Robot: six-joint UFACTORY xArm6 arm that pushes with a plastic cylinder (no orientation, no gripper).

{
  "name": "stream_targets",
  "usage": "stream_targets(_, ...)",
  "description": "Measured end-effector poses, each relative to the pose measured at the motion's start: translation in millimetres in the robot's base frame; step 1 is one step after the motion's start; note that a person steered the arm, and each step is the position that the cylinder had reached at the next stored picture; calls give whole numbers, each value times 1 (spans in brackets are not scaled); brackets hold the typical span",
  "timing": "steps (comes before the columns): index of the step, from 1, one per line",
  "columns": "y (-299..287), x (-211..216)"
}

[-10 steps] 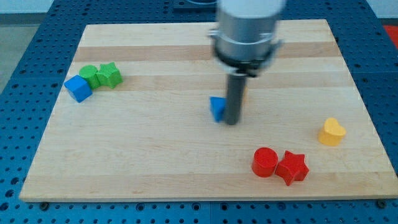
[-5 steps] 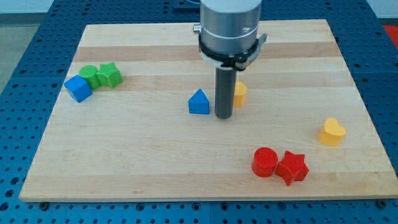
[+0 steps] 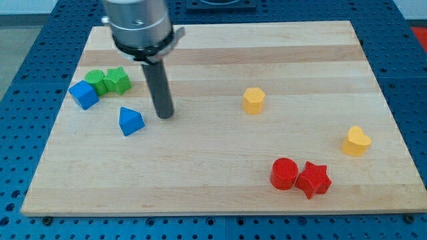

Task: Move the blue triangle into the bottom side of the green star

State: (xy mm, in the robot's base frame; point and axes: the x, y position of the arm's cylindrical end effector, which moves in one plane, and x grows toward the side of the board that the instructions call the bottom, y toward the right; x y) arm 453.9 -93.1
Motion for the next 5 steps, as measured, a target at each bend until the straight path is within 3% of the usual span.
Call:
stream_targets(1,-4,22)
stream_targets(2,-57,31)
stream_targets(3,-102,21)
stream_targets(4,-105,-16)
stream_targets(5,-105,-28)
